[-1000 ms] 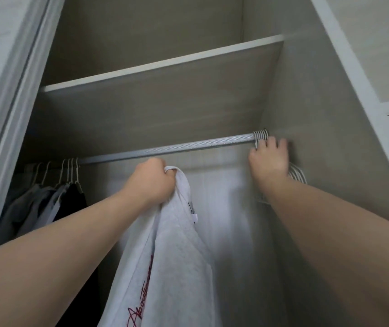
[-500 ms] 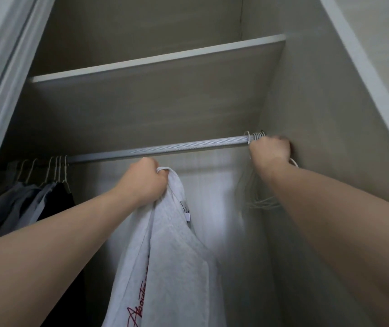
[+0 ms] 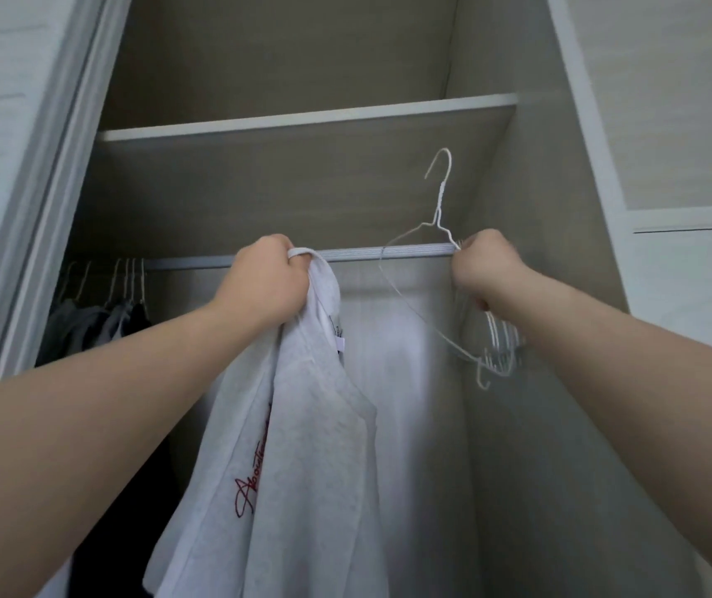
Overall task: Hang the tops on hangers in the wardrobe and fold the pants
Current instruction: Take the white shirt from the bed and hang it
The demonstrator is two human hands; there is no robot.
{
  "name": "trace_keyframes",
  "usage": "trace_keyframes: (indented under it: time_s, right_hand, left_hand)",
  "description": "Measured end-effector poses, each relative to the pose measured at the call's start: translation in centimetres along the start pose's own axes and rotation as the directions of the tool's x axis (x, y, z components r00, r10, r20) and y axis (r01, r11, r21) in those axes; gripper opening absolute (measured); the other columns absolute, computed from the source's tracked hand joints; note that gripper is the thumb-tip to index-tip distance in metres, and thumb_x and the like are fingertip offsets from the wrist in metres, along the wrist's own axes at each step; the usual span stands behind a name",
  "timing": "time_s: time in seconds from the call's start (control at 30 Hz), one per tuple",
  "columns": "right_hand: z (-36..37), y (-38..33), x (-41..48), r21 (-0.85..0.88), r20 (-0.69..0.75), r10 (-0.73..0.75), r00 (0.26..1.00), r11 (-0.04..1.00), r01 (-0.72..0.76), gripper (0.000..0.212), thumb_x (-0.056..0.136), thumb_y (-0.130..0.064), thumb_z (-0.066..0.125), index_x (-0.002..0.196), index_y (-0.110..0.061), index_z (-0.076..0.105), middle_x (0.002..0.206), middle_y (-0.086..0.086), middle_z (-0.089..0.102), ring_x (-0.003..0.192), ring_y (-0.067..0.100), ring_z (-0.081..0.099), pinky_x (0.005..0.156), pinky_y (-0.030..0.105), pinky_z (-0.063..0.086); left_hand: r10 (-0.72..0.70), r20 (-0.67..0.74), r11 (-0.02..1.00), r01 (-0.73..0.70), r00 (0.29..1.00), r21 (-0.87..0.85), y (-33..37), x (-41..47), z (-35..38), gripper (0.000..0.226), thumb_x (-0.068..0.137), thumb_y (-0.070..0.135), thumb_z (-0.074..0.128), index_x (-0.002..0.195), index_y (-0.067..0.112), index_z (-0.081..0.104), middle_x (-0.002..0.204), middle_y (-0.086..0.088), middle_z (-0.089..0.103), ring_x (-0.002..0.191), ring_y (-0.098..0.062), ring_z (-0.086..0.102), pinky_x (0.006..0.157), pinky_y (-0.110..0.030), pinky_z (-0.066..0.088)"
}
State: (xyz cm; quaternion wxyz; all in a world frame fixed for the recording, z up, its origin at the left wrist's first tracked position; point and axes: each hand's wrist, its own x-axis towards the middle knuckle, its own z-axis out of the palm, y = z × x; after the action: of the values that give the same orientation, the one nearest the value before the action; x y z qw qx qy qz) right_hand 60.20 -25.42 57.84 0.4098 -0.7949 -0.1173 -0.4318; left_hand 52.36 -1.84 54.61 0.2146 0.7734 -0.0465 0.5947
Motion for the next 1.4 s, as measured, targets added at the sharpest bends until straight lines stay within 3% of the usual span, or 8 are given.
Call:
trace_keyframes:
  time_s: [0.2,0.5,0.67,0.9,1.03,1.13,1.23,1.4]
  right_hand:
    - [-4.1,0.7,-11.1,0.522,0.077,0.075,0.994,0.847,-0.104,0.025,0.095,-0.003,0.041,0.083,-0.012,0.060,0.057,0.008,0.041,0.036,0.014,0.032,0.038,0.016,0.026]
    - [-12.3,1.2,-24.9,0.779,0.139,0.158,0.978,0.592,-0.206,0.019,0.097,-0.015,0.058,0.081,-0.018,0.049,0.049,-0.005,0.037,0.040,0.013,0.026,0.041,0.018,0.022]
    - [-15.1,1.4,-27.2,0.706,0.257,0.159,0.953,0.642,-0.298,0.016,0.099,-0.021,0.056,0.092,-0.009,0.064,0.050,-0.006,0.028,0.042,0.012,0.021,0.042,0.020,0.018]
    - [-23.2,4.2,-35.5,0.739,0.241,0.042,0.970,0.639,-0.212,0.025,0.099,-0.023,0.059,0.089,-0.008,0.076,0.051,-0.006,0.025,0.041,0.012,0.018,0.043,0.014,0.020]
    - [-28.6,6.7,-42.6,0.708,0.297,0.027,0.955,0.664,-0.239,0.020,0.093,-0.025,0.062,0.088,-0.012,0.076,0.051,-0.005,0.025,0.041,0.013,0.017,0.045,0.013,0.021]
    - [-32.1,8.5,-47.6,0.601,0.344,0.029,0.938,0.761,-0.244,0.037,0.073,-0.047,0.065,0.086,-0.015,0.077,0.047,-0.002,0.026,0.041,0.014,0.019,0.045,0.013,0.019]
    - [-34.8,10.4,-51.2,0.507,0.427,0.057,0.903,0.811,-0.291,0.041,0.068,-0.052,0.064,0.085,-0.018,0.078,0.048,0.003,0.026,0.044,0.016,0.019,0.045,0.016,0.017]
    - [-37.6,13.1,-56.0,0.366,0.530,0.111,0.841,0.864,-0.345,0.017,0.091,-0.027,0.063,0.084,-0.024,0.078,0.048,0.005,0.028,0.047,0.018,0.020,0.046,0.024,0.016]
  left_hand:
    - [0.018,0.026,0.998,-0.017,1.000,-0.059,2.2,-5.2,-3.9,0.031,0.103,0.027,0.047,0.086,0.003,0.059,0.080,-0.012,0.063,0.084,-0.035,0.058,0.069,-0.039,0.042]
    - [-0.045,0.176,0.999,0.049,0.983,-0.016,5.6,-12.4,-8.5,0.038,0.102,0.024,0.051,0.066,0.013,0.044,0.063,-0.007,0.051,0.062,-0.022,0.047,0.056,-0.036,0.027]
    - [-0.050,0.282,0.999,0.042,0.958,0.033,8.0,-15.8,-10.1,0.042,0.102,0.024,0.052,0.062,0.013,0.043,0.060,-0.005,0.048,0.062,-0.026,0.046,0.051,-0.033,0.025]
    - [-0.024,0.439,0.998,-0.006,0.898,0.067,11.2,-21.4,-11.6,0.045,0.100,0.025,0.056,0.058,0.012,0.046,0.061,-0.004,0.049,0.069,-0.028,0.048,0.058,-0.037,0.023]
    - [-0.119,0.573,0.992,0.127,0.811,0.026,14.0,-26.0,-11.7,0.039,0.099,0.024,0.053,0.064,0.008,0.048,0.066,-0.010,0.055,0.072,-0.035,0.060,0.063,-0.035,0.048]
    - [-0.186,0.629,0.958,0.280,0.755,-0.054,15.9,-30.4,-11.7,0.034,0.098,0.019,0.051,0.076,-0.006,0.053,0.070,-0.018,0.053,0.063,-0.030,0.061,0.071,-0.050,0.060]
    - [-0.220,0.670,0.938,0.341,0.709,-0.053,18.0,-35.2,-11.9,0.035,0.099,0.020,0.051,0.074,-0.004,0.054,0.067,-0.011,0.046,0.062,-0.020,0.048,0.066,-0.044,0.056]
    - [-0.207,0.719,0.934,0.352,0.664,-0.057,21.8,-41.9,-13.3,0.040,0.098,0.023,0.054,0.067,-0.003,0.050,0.063,-0.007,0.039,0.056,-0.015,0.038,0.056,-0.028,0.033]
